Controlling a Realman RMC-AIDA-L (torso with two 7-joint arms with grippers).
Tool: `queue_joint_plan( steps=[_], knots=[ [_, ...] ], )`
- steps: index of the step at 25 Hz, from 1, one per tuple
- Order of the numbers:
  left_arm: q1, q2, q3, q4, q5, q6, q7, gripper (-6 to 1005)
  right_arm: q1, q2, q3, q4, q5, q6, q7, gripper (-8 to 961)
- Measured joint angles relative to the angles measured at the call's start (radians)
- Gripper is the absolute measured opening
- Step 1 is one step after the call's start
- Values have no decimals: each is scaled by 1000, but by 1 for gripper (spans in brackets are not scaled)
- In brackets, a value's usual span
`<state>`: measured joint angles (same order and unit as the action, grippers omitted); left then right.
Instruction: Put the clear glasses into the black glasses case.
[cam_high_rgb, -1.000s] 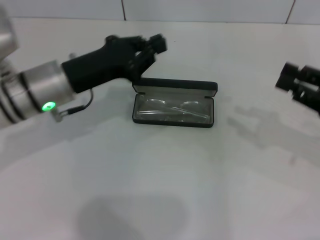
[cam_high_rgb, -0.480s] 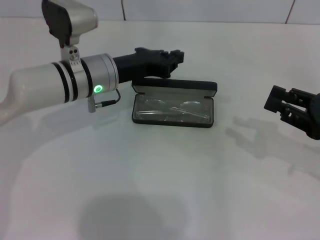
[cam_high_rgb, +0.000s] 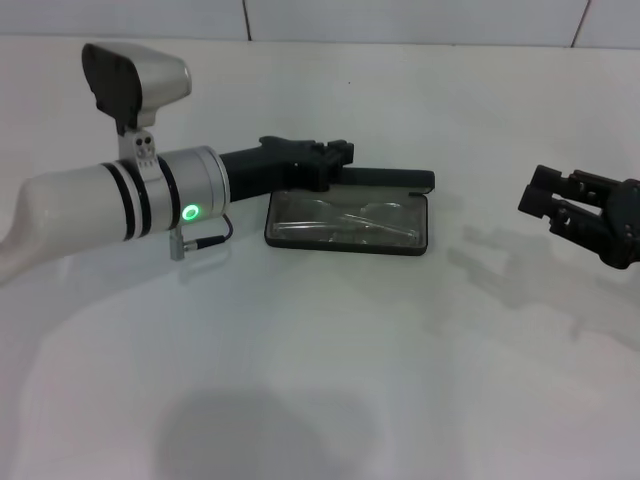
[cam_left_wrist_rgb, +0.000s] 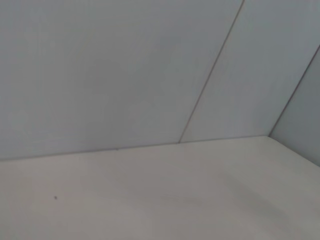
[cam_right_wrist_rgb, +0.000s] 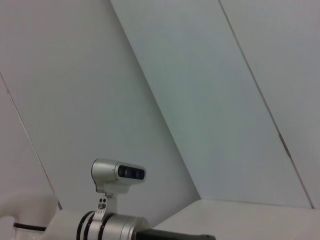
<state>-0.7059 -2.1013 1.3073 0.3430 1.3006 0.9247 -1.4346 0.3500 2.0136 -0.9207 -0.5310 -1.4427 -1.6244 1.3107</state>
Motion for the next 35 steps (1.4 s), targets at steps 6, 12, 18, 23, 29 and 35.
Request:
queue_joint_plan(
  steps=[6,12,18,23,29,35],
  knots=[
    [35,-2,37,-2,-11,7,-2,89,15,1,-14,0,-6,26,-1,416],
    [57,-4,53,-4,-11,8,8,90,23,2,-27,2,-7,44,-1,418],
    [155,2,61,171,-65,290,183,92,29,1,-27,-1,-7,42,-1,420],
    [276,8,61,293,-195,482,321,94,33,-1,-27,-4,-11,36,0,422],
    [392,24,55,318,-168,612,355,96,39,-3,-27,-39,-71,-4,-36,425],
    [473,34,55,319,-107,641,330,269,60,0,-76,-148,-183,-39,-35,481]
  ],
)
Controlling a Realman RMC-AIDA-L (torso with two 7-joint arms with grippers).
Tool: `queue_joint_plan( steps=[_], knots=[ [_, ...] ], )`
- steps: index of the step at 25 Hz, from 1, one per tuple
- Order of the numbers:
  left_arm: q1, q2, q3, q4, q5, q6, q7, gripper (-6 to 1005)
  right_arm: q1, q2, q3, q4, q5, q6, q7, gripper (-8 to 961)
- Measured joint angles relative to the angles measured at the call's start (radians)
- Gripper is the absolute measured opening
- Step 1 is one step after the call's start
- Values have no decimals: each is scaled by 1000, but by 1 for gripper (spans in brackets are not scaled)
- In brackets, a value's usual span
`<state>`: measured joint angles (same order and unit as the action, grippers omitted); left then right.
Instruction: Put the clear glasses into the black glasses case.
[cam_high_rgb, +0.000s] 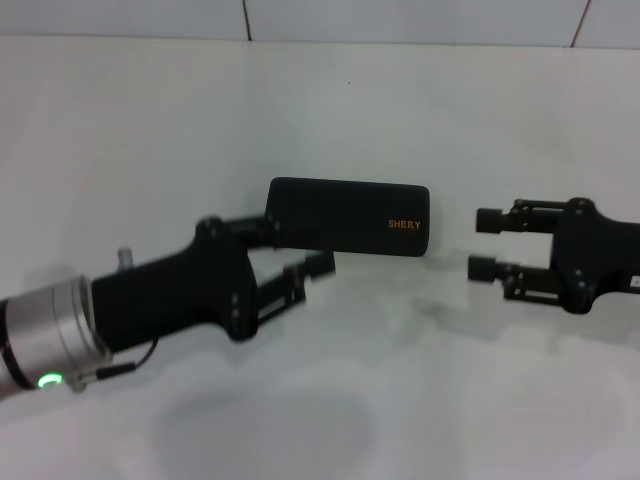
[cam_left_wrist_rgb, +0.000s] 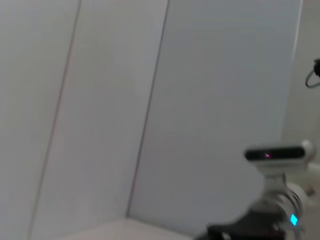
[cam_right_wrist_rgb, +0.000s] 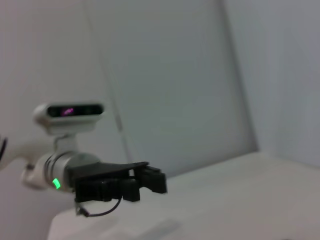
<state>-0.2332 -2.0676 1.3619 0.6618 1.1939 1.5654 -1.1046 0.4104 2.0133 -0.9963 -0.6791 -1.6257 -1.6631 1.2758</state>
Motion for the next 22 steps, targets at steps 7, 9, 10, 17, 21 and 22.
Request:
queue_joint_plan(
  steps=[7,9,10,17,21,22],
  knots=[
    [35,11,-2,15,87,18,-10,541,60,5,-92,-72,-17,31,18,610],
    [39,12,-12,16,97,19,-10,604,77,3,-126,-74,-18,36,24,662],
    [43,12,-17,14,100,21,-10,626,83,2,-140,-74,-19,38,27,696],
    [94,17,-27,-13,129,35,85,785,87,8,-236,-82,-29,115,22,859],
    [108,24,-29,-26,149,40,121,851,75,9,-246,-70,-30,135,22,877],
    [108,24,-29,-26,149,40,121,865,69,10,-246,-69,-28,140,22,877]
  ],
)
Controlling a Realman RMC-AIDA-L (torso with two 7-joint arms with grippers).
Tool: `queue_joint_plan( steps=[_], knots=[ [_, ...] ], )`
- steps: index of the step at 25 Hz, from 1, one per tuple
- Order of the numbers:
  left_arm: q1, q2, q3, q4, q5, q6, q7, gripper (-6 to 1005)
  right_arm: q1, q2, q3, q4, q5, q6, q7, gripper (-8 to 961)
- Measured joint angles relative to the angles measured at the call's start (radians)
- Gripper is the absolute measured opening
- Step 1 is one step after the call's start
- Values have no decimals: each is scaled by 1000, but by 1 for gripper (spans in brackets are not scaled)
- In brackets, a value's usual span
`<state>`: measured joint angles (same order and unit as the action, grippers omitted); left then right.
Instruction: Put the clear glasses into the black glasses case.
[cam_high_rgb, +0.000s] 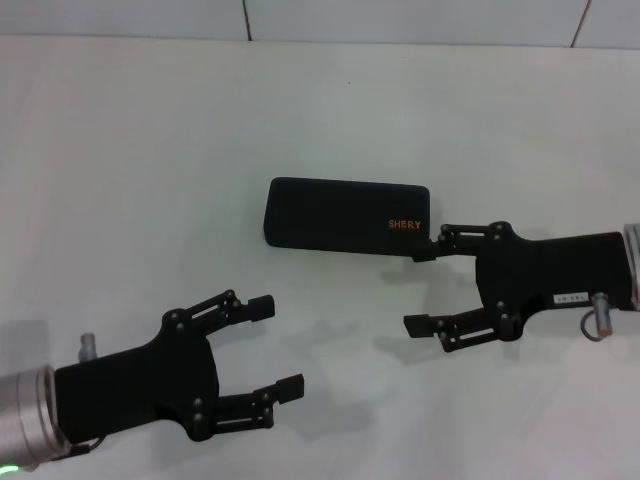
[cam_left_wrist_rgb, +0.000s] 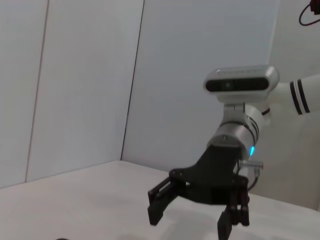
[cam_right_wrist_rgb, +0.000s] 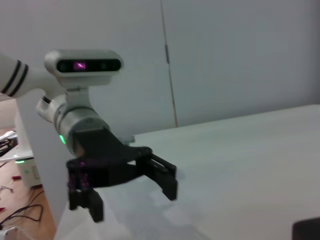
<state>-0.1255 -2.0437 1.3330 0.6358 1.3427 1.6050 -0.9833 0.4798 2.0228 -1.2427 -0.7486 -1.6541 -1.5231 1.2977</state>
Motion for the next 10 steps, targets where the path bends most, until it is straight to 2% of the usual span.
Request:
queue_joint_plan(
  steps=[2,10],
  knots=[
    [1,4,0,17,0,5,-23,893,-10,1,0,1,5,8,0,877],
    [-18,3,0,0,12,-5,-26,888,-24,1,-12,13,85,20,-18,877]
  ],
)
